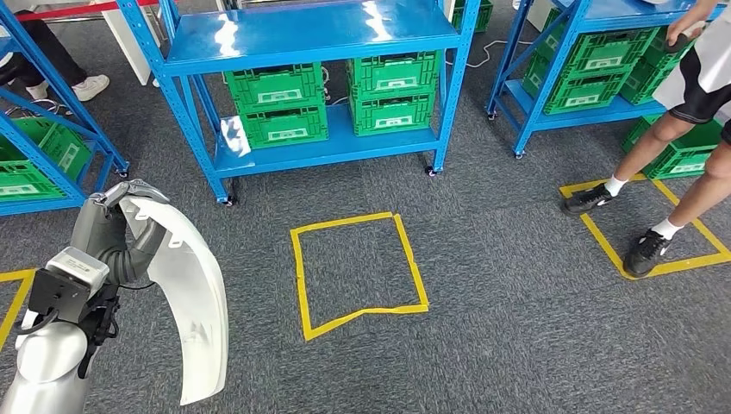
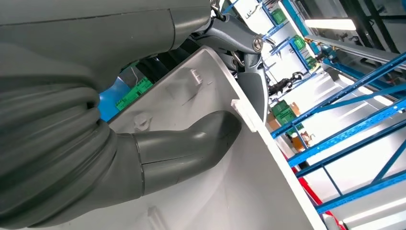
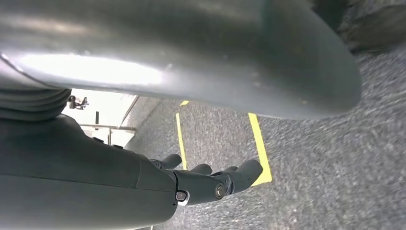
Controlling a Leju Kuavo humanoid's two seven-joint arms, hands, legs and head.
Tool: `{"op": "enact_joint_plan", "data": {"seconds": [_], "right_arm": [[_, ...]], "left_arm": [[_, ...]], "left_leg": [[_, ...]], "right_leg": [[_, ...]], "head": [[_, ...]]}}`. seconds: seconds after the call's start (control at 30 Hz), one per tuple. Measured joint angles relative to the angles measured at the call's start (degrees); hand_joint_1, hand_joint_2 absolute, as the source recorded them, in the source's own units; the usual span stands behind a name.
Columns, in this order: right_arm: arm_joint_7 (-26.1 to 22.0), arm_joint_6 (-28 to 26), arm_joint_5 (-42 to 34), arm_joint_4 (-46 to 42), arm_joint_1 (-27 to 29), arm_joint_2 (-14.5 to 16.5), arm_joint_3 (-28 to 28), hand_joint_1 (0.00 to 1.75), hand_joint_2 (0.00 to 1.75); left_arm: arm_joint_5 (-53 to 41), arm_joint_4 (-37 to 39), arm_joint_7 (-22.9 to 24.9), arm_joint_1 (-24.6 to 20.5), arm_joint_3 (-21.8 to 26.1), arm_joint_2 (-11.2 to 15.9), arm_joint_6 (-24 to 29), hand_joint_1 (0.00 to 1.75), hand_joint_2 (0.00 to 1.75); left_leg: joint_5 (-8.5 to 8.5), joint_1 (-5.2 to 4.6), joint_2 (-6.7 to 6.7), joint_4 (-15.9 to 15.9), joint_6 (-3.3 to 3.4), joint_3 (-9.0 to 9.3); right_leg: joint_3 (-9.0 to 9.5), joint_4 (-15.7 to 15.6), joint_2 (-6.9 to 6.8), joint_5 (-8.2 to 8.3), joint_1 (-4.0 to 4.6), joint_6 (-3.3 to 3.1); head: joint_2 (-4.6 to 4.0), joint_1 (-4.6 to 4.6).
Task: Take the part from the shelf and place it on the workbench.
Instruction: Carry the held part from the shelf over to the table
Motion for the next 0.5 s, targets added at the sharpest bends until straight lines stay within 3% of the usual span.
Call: {"op": "enact_joint_plan", "data": {"seconds": [0.07,0.1,0.13,0.17,0.23,0.27,0.37,0.43,0.5], "right_arm": [[0.1,0.3,0.1,0.0,0.0,-0.1,0.0,0.00,0.00],[0.1,0.6,0.1,0.0,0.0,-0.1,0.0,0.00,0.00],[0.2,0.8,0.2,0.0,0.0,-0.1,0.0,0.00,0.00],[0.2,1.1,0.3,0.0,-0.1,-0.1,0.0,0.00,0.00],[0.3,1.4,0.5,0.0,-0.1,-0.1,0.0,0.00,0.00],[0.3,1.5,0.6,0.0,0.0,-0.1,0.0,0.00,0.00],[0.3,1.6,0.8,0.0,0.0,-0.1,0.0,0.00,0.00],[0.3,1.7,0.9,0.0,-0.1,-0.1,0.0,0.00,0.00],[0.3,1.7,1.0,0.0,-0.1,-0.1,0.0,0.00,0.00]], "left_arm": [[-0.2,0.1,-0.8,0.0,0.0,0.2,0.0,1.75,1.75],[-0.3,0.2,-1.2,0.0,0.0,0.3,-0.1,1.75,1.75],[-0.3,0.3,-1.4,0.0,0.0,0.4,-0.1,1.75,1.75],[-0.4,0.4,-1.5,-0.1,0.0,0.5,-0.1,1.75,1.75],[-0.4,0.5,-1.6,-0.4,0.0,0.8,-0.1,1.75,1.75],[-0.4,0.5,-1.6,-0.5,0.0,0.9,-0.1,1.75,1.75],[-0.4,0.6,-1.6,-0.9,0.0,1.2,-0.1,1.75,1.75],[-0.4,0.8,-1.5,-1.2,0.0,1.5,-0.1,1.75,1.75],[-0.4,1.1,-1.4,-1.4,0.0,1.7,-0.1,1.75,1.75]], "left_leg": [[0.79,0.01,0.03,0.3,-0.14,-1.26],[1.10,0.04,0.04,0.6,-0.28,-1.91],[1.39,0.08,-0.06,1.0,-0.48,-2.55],[1.60,0.07,-0.19,1.5,-0.75,-3.28],[1.93,-0.04,-0.52,2.4,-1.41,-4.28],[2.15,-0.10,-0.68,2.6,-1.80,-4.57],[2.11,0.04,-1.13,3.2,-2.90,-5.24],[-1.04,0.30,-1.01,7.4,-3.59,-7.07],[-5.06,0.54,-0.84,14.6,-4.22,-9.69]], "right_leg": [[0.63,1.6,-0.01,1.94,-0.01,0.07],[2.23,0.1,-0.02,3.48,-0.02,0.04],[4.88,-3.1,0.14,4.63,-0.03,-0.06],[8.09,-7.4,0.58,4.78,-0.05,-0.25],[12.52,-14.1,1.38,3.41,0.01,-0.82],[13.15,-15.3,1.47,2.68,0.10,-1.17],[12.72,-15.9,0.27,3.18,0.01,-2.48],[12.30,-16.0,-0.66,3.80,-0.17,-3.20],[11.70,-16.0,-1.55,4.23,-0.17,-3.42]], "head": [[0.00,0.02],[0.00,0.02],[0.00,0.03],[0.00,0.04],[0.00,0.02],[0.00,0.00],[0.00,-0.04],[0.00,-0.21],[0.00,-0.33]]}}
